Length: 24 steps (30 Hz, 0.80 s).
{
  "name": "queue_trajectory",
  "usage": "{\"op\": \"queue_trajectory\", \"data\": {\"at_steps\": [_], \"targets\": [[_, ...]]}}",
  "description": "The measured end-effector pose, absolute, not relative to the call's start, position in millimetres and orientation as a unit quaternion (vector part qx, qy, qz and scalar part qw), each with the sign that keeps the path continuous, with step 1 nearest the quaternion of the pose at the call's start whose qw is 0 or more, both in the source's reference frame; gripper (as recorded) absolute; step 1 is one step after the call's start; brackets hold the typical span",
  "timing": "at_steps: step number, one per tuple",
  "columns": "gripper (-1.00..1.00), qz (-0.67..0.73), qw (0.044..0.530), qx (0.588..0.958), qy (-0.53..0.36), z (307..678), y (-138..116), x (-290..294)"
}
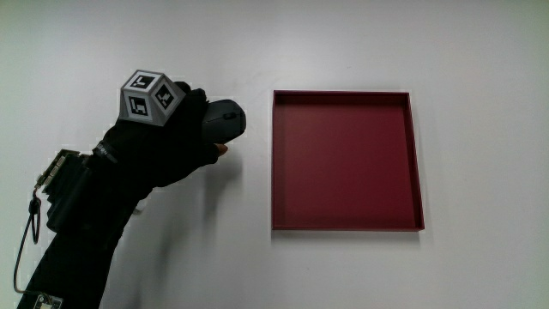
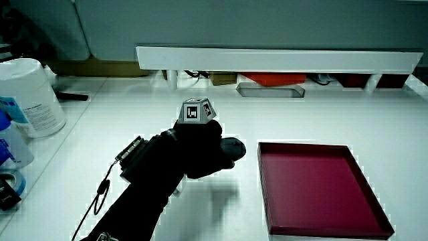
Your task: Place mouse on desk
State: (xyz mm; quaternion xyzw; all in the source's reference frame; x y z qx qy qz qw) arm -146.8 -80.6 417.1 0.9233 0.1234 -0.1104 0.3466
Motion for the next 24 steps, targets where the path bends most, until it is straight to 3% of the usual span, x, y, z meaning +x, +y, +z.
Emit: {"op": "queue_trajectory", "data": {"at_steps": [13,24], "targets": [[0.0,-0.101,0.398,0.909,0.075,476,-79,-167],[0.0,-0.091,0.407,0.907,0.061,491,-71,-173]]}}
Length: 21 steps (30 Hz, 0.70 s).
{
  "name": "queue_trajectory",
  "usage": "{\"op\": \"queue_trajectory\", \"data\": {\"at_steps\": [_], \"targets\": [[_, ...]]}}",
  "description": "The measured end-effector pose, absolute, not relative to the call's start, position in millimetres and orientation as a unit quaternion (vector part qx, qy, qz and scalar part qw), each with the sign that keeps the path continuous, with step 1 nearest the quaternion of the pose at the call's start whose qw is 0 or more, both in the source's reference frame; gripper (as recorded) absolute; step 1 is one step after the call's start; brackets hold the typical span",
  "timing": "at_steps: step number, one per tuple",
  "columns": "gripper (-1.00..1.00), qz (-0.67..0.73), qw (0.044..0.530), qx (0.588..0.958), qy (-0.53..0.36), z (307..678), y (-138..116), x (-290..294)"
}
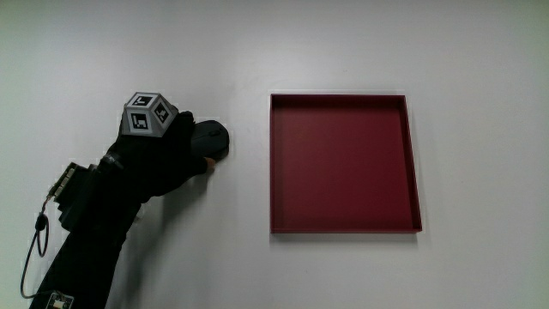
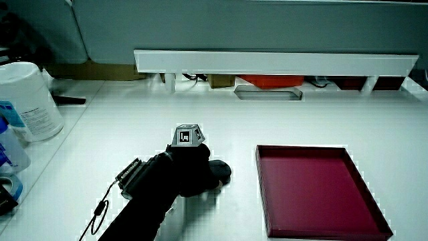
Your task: Place mouse on desk
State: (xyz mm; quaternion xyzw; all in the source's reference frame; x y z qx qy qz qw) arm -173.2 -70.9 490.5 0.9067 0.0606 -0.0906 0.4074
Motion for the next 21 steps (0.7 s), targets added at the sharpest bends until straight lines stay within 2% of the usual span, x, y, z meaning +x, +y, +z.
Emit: {"op": "queue_trajectory", "data": {"at_steps": [8,21], "targets": [[0.0,-0.092,0.404,0.908,0.069,495.7,-71.9,-172.6],[-0.72,-0.094,0.396,0.911,0.068,500.3,-66.0,-181.1]]}}
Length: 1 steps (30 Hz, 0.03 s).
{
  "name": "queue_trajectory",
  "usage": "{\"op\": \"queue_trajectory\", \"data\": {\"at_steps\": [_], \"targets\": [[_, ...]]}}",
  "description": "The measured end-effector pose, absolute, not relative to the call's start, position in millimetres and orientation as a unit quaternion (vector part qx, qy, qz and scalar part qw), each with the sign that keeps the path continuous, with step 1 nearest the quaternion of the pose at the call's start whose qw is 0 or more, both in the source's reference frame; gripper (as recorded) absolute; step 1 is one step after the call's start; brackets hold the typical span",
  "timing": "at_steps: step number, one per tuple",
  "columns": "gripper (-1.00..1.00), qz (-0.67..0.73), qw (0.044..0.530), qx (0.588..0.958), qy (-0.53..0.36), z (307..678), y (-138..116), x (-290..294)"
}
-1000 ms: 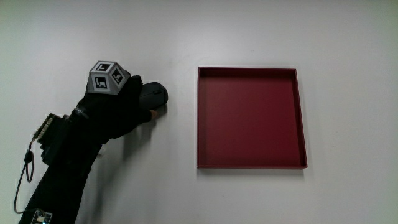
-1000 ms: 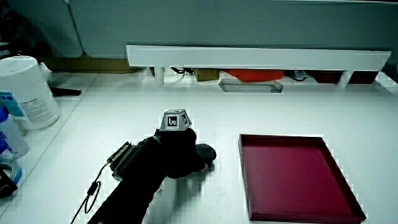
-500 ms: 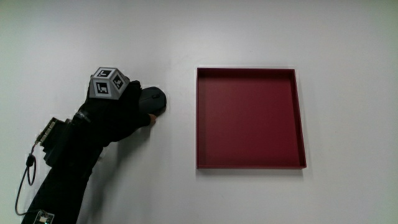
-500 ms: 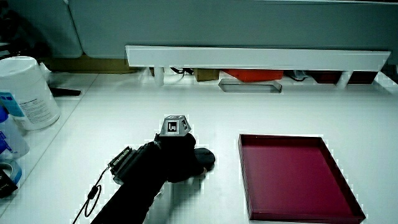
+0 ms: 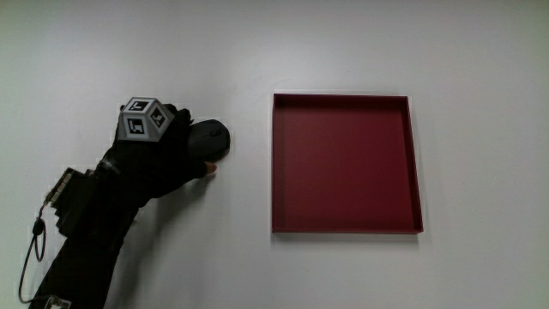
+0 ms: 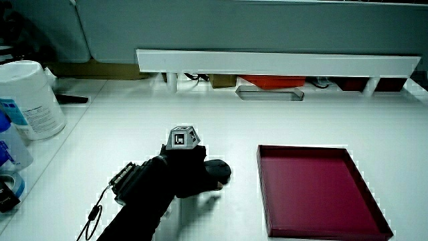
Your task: Place mouse on desk
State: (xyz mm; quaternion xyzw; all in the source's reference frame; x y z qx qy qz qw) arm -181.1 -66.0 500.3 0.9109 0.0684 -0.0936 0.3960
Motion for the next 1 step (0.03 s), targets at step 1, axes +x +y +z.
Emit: {"op": "queue_trajectory", "data": {"at_steps": [1], "targets": [[-0.78,-0.104,0.407,0.906,0.056,501.2,-64.8,-184.7]]}}
